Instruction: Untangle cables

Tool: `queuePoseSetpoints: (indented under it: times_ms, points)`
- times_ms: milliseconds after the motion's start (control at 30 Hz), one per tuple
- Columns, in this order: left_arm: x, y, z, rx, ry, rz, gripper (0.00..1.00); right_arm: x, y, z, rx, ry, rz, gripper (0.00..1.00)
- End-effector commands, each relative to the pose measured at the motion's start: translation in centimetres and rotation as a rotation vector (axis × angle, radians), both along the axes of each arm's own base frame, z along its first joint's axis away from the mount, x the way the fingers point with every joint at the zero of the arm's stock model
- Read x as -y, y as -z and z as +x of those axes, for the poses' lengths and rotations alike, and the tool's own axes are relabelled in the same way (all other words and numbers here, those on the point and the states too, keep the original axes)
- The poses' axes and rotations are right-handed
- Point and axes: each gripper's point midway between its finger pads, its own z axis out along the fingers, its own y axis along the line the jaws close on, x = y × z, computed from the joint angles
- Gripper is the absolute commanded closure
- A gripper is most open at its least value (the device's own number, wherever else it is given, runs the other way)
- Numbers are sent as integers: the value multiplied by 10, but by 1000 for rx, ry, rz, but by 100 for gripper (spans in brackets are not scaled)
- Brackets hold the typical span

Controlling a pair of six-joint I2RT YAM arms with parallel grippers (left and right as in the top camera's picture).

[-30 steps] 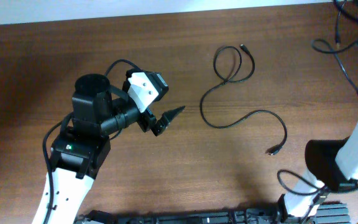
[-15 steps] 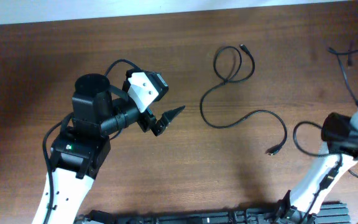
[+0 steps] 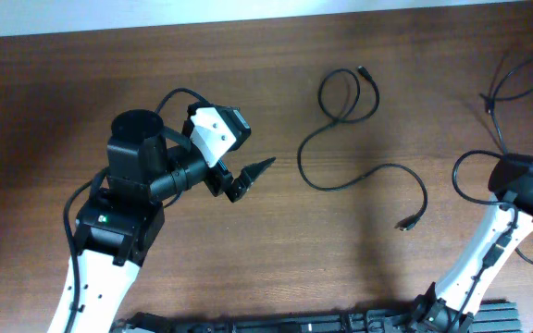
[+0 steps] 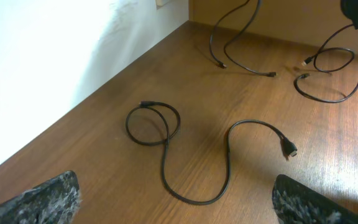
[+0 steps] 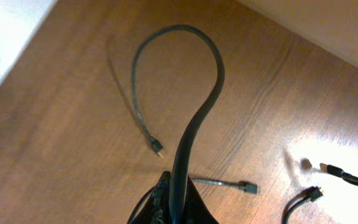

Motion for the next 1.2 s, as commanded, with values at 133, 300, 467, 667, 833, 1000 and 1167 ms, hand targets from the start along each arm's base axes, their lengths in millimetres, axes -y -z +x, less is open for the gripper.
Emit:
queuePoseSetpoints:
  times_ms: [133, 300, 467, 667, 833, 1000, 1167]
  points:
    - [3, -5, -2, 11, 18, -7, 1, 11, 23, -6, -46, 30, 36, 92]
    - [3, -5, -2, 12, 18, -7, 1, 9, 25, -9, -65, 22, 39, 50]
    - [3, -5, -2, 11, 18, -7, 1, 5, 29, -16, -119, -27, 45, 25]
    - [3, -5, -2, 11, 18, -8, 1, -34, 38, -8, -143, -304, 169, 21]
    - [3, -5, -2, 11, 18, -7, 1, -95, 34, 24, -29, -570, 307, 21]
    - [3, -5, -2, 12, 18, -7, 1, -149, 44, 40, -73, -678, 331, 21]
    - [3, -5, -2, 11, 18, -7, 1, -213, 78, 47, -189, -810, 389, 21]
